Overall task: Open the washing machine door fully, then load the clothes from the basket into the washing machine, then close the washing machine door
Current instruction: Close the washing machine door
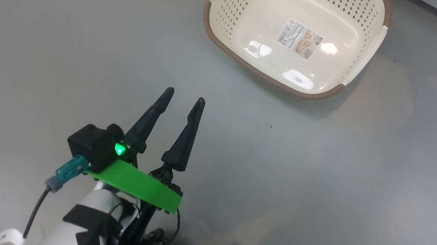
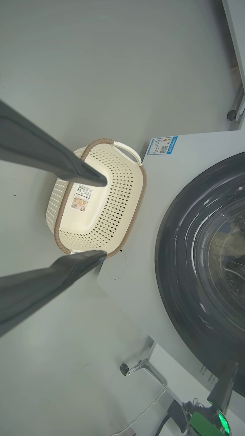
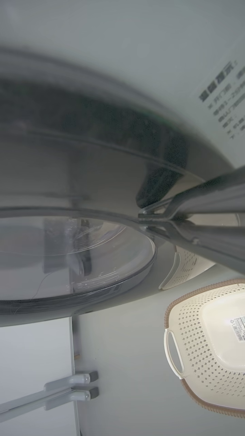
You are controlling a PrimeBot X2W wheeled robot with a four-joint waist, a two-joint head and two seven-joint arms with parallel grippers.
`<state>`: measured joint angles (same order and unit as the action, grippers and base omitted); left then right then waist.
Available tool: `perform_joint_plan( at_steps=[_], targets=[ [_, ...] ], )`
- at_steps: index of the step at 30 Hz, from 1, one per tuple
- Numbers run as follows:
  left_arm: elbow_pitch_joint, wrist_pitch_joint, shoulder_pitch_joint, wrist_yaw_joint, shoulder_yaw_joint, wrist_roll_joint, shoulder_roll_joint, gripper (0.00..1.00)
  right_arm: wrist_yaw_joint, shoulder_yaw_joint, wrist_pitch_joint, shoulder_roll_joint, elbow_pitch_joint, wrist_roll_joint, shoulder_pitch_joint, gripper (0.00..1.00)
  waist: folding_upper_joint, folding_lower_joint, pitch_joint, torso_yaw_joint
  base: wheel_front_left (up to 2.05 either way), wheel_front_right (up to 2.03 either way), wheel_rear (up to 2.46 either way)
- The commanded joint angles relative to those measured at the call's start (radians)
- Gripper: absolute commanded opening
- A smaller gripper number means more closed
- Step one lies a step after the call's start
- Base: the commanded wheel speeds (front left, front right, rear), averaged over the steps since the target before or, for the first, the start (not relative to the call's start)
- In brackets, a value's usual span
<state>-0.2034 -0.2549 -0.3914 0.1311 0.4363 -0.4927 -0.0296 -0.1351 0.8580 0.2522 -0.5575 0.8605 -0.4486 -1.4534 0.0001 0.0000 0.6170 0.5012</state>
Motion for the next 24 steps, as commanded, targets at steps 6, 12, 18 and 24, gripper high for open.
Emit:
perform_joint_plan(
  at_steps=[6, 12, 18, 24],
  targets=[
    [0.030, -0.007, -0.007, 0.000, -0.031, -0.008, -0.021, 1.00, 0.004, -0.074, 0.010, 0.009, 0.023, 0.041, -0.044, 0.00, -0.0001, 0.0000, 0.002, 0.003, 0.00, 0.00, 0.00],
    [0.025, -0.007, -0.010, 0.000, -0.036, -0.005, -0.021, 1.00, 0.004, -0.093, 0.010, 0.022, 0.023, 0.059, -0.027, 0.00, -0.0001, 0.0000, -0.003, -0.005, 0.00, 0.00, 0.00],
    [0.016, -0.007, -0.011, 0.000, -0.047, 0.010, -0.021, 1.00, 0.004, -0.089, 0.010, 0.036, 0.010, 0.068, 0.024, 0.00, -0.0001, 0.0000, -0.033, -0.029, 0.00, 0.00, 0.00],
    [-0.003, -0.007, 0.005, 0.000, -0.070, 0.038, -0.021, 1.00, 0.004, -0.097, 0.010, 0.065, -0.037, 0.061, 0.131, 0.00, -0.0001, 0.0000, -0.112, -0.081, 0.00, 0.00, 0.00]
  ],
)
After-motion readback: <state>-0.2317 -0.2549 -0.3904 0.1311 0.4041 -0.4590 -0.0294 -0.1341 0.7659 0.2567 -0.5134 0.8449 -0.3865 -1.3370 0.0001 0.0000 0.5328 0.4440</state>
